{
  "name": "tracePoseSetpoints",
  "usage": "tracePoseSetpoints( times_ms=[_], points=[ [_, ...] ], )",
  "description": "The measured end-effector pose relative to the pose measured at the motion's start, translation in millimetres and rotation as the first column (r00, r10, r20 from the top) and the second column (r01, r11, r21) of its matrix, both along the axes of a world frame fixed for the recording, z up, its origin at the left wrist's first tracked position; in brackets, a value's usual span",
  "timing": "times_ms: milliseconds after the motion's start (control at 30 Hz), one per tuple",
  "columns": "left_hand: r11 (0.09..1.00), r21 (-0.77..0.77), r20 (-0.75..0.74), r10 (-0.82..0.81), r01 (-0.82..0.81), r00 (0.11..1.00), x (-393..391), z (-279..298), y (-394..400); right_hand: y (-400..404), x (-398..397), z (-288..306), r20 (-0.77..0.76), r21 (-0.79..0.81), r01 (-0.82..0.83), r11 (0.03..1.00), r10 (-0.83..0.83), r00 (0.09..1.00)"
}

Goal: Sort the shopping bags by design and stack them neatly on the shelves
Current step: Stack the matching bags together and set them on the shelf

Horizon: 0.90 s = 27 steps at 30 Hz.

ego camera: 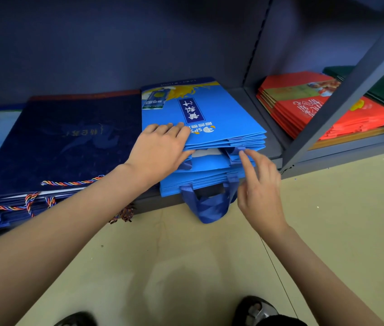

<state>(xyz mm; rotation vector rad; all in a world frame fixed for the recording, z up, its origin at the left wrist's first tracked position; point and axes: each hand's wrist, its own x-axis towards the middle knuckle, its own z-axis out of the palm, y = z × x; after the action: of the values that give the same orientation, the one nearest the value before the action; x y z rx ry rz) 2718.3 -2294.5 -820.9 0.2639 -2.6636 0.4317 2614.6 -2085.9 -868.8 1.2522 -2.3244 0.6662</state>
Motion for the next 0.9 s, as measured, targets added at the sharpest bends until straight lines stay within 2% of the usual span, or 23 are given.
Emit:
tracePoseSetpoints(
  times_ms=[100, 200, 467, 633, 800, 867, 900],
  points=[
    [1.000, 0.001, 0.020, 0.000, 0.000, 1.000, 1, 0, 0, -10, -13, 13, 0.020, -0.107, 0.068, 0.992, -0.067, 0.998],
    [1.000, -0.005, 0.039, 0.003, -0.003, 0.999, 3, -1, -1, -17, -32, 30, -0.015, -0.150, 0.046, 0.988, -0.049, 0.999],
    [1.000, 0.008, 0.091, 0.010, -0.011, 0.996, 4, 1, 1, -19, -46, 41, -0.109, -0.015, 0.010, 1.000, -0.012, 0.994],
    [0.999, 0.013, 0.126, 0.034, -0.036, 0.991, 3, 5, 2, -34, -55, 47, -0.130, 0.047, -0.075, 0.996, 0.080, 0.988],
    [0.995, 0.086, 0.068, 0.037, -0.043, 0.997, 4, 12, 3, -49, -64, 56, -0.140, 0.125, -0.148, 0.981, 0.165, 0.976],
    [0.984, 0.146, 0.178, 0.071, -0.098, 0.981, 5, 18, 14, -47, -68, 53, -0.142, 0.158, -0.148, 0.976, 0.171, 0.975],
    [0.985, 0.126, 0.250, 0.087, -0.122, 0.964, 5, 17, 16, -46, -68, 51, -0.129, 0.165, -0.147, 0.975, 0.169, 0.977]
  ],
)
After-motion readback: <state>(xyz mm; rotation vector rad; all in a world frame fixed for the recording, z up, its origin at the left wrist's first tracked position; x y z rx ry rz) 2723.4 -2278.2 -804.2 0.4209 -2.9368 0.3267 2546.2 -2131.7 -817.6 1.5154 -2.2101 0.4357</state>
